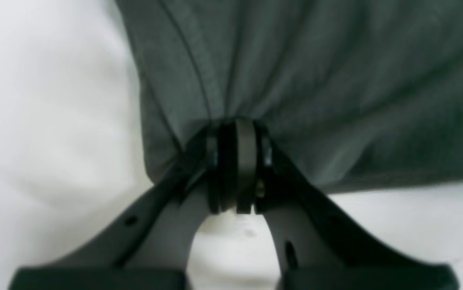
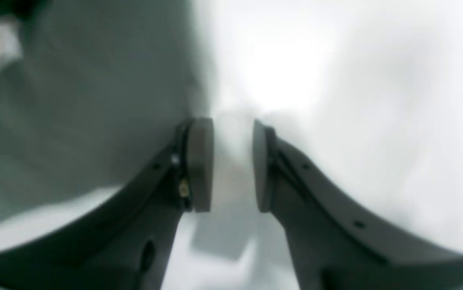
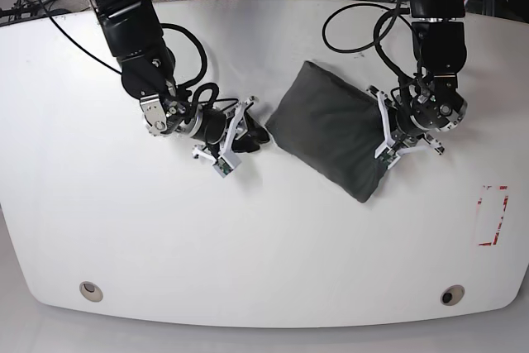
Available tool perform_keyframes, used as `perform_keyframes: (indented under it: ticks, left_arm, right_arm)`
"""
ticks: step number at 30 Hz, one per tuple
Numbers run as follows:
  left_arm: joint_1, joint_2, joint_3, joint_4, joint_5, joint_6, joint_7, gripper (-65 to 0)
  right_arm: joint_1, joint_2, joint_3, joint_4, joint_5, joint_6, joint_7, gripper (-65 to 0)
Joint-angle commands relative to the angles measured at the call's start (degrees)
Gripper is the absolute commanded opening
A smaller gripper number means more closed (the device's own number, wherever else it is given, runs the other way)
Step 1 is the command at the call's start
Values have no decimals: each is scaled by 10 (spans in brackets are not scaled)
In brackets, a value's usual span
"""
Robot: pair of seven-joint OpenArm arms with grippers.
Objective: Fold the T-shirt properly
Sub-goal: 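Grasp the folded bundle with the left gripper and drag it to the table edge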
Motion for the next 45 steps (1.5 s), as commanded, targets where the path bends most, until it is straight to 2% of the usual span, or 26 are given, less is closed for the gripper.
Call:
perform_keyframes:
  ticks: [1, 7, 9, 21, 28, 30, 35, 37, 39, 43, 45]
  left_arm:
    - [-27, -5, -2, -8, 2, 4, -1, -615]
    - [-73, -2, -2, -60, 2, 4, -17, -615]
    - [-78, -1, -2, -57, 2, 4, -15, -615]
    - [-80, -4, -5, 55, 2, 4, -13, -615]
    - [-45, 1, -6, 101, 5, 4, -13, -611]
    - [-32, 2, -4, 107, 5, 4, -13, -586]
    - [-3, 36, -2, 115, 4, 4, -13, -424]
    - [2, 50, -2, 122, 4, 4, -13, -378]
    - [9, 64, -2, 122, 4, 5, -13, -354]
    - [23, 75, -3, 113, 5, 58, -16, -339]
    - [27, 75, -4, 101, 4, 73, -17, -339]
  right_arm:
    - [-9, 2, 1, 44, 5, 4, 0, -496]
    - [-44, -5, 1, 99, 4, 1, -30, -496]
    - [-53, -20, 0, 111, 4, 1, -33, -496]
    - [-53, -83, -85, 122, 4, 0, -59, -495]
    - [-54, -85, -135, 143, 4, 0, -59, -493]
    - [-56, -83, -143, 153, 4, 0, -60, -493]
    - [-57, -52, -143, 183, 10, 0, -60, -495]
    - [-57, -48, -124, 186, 10, 0, -60, -496]
    - [-57, -41, -103, 186, 10, 1, -66, -496]
    - [-57, -38, -55, 188, 10, 5, -100, -496]
    - [-57, -38, -33, 188, 10, 6, -105, -496]
